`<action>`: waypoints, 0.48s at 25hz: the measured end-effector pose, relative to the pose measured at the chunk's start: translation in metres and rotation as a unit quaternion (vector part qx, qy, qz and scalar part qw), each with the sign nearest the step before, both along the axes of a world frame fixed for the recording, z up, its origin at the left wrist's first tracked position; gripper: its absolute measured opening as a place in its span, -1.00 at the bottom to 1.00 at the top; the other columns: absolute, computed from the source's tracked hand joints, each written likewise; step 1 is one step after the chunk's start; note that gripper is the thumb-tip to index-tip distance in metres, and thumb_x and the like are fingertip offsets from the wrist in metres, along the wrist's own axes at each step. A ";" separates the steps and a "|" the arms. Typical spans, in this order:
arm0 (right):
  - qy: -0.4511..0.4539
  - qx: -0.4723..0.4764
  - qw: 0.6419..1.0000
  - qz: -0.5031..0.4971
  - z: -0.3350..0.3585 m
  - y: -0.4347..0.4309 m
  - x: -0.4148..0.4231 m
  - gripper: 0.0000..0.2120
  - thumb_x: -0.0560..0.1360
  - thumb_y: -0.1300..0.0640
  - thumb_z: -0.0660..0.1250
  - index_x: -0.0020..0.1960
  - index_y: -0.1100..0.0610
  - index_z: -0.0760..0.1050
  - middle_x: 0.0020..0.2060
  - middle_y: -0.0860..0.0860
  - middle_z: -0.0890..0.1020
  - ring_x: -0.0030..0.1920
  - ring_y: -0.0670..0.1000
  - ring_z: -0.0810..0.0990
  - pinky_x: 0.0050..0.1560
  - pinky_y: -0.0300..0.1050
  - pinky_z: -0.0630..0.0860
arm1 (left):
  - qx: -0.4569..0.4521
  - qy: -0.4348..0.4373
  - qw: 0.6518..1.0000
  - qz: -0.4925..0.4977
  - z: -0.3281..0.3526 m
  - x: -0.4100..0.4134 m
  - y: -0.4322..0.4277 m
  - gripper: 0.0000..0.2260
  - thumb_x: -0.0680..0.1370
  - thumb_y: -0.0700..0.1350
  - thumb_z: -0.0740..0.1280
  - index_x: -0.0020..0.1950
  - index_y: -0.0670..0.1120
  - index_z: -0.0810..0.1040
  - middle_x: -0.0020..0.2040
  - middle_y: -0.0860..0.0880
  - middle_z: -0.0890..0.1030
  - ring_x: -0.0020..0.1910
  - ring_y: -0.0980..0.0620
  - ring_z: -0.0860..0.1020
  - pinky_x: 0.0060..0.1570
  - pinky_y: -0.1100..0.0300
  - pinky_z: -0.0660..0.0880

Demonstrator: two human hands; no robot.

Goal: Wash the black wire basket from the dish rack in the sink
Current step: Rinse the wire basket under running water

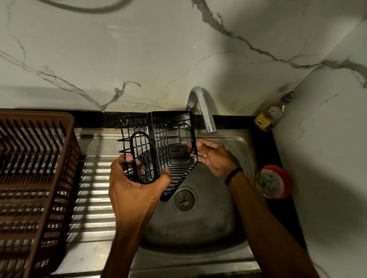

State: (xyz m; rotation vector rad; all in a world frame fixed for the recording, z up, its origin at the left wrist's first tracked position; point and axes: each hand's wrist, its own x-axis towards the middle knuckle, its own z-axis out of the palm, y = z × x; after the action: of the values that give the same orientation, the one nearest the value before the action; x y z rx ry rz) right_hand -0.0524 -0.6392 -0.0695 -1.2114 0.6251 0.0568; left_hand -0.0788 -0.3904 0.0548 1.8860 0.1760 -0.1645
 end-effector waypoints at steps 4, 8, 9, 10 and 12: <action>0.002 -0.033 0.999 -0.007 -0.004 -0.005 -0.009 -0.75 0.62 0.32 0.19 0.28 0.28 0.49 0.14 0.16 0.66 0.17 0.08 0.64 0.25 0.03 0.54 | -0.029 0.011 0.999 0.012 -0.009 -0.001 -0.002 -0.47 0.33 -0.02 0.60 0.20 0.03 0.44 -0.03 0.13 0.54 -0.04 0.30 0.52 -0.10 0.39 0.44; 0.007 -0.044 0.999 -0.013 -0.005 -0.012 -0.016 -0.74 0.62 0.34 0.17 0.25 0.21 0.51 0.14 0.13 0.66 0.19 0.09 0.63 0.26 0.07 0.53 | -0.048 0.006 0.999 0.024 -0.013 -0.006 -0.007 -0.52 0.38 -0.09 0.60 0.16 0.10 0.42 -0.03 0.12 0.56 -0.07 0.39 0.54 -0.13 0.43 0.40; 0.009 -0.044 0.999 -0.012 -0.005 -0.013 -0.016 -0.74 0.62 0.35 0.17 0.25 0.21 0.51 0.14 0.13 0.66 0.18 0.10 0.63 0.26 0.09 0.53 | -0.045 0.002 0.999 0.026 -0.012 -0.007 -0.008 -0.53 0.38 -0.09 0.60 0.14 0.12 0.42 -0.04 0.12 0.56 -0.09 0.41 0.54 -0.13 0.43 0.41; 0.011 -0.045 0.999 -0.012 -0.005 -0.012 -0.016 -0.74 0.62 0.34 0.17 0.26 0.22 0.51 0.14 0.13 0.66 0.18 0.10 0.63 0.25 0.10 0.54 | -0.044 -0.002 0.999 0.030 -0.012 -0.008 -0.009 -0.54 0.38 -0.08 0.60 0.11 0.15 0.42 -0.05 0.12 0.56 -0.08 0.37 0.55 -0.12 0.41 0.42; 0.014 -0.049 0.999 -0.008 -0.004 -0.010 -0.015 -0.73 0.62 0.34 0.17 0.27 0.24 0.50 0.13 0.11 0.67 0.16 0.09 0.64 0.23 0.11 0.55 | -0.049 -0.008 0.998 0.038 -0.011 -0.007 -0.009 -0.55 0.36 -0.06 0.60 0.05 0.21 0.40 -0.06 0.12 0.57 -0.05 0.25 0.57 -0.09 0.34 0.45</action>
State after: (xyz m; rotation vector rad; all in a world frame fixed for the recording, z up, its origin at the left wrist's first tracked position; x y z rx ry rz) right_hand -0.0669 -0.6494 -0.0738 -1.3031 0.6685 0.0305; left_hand -0.0860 -0.3998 0.0433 1.7798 0.2252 -0.1045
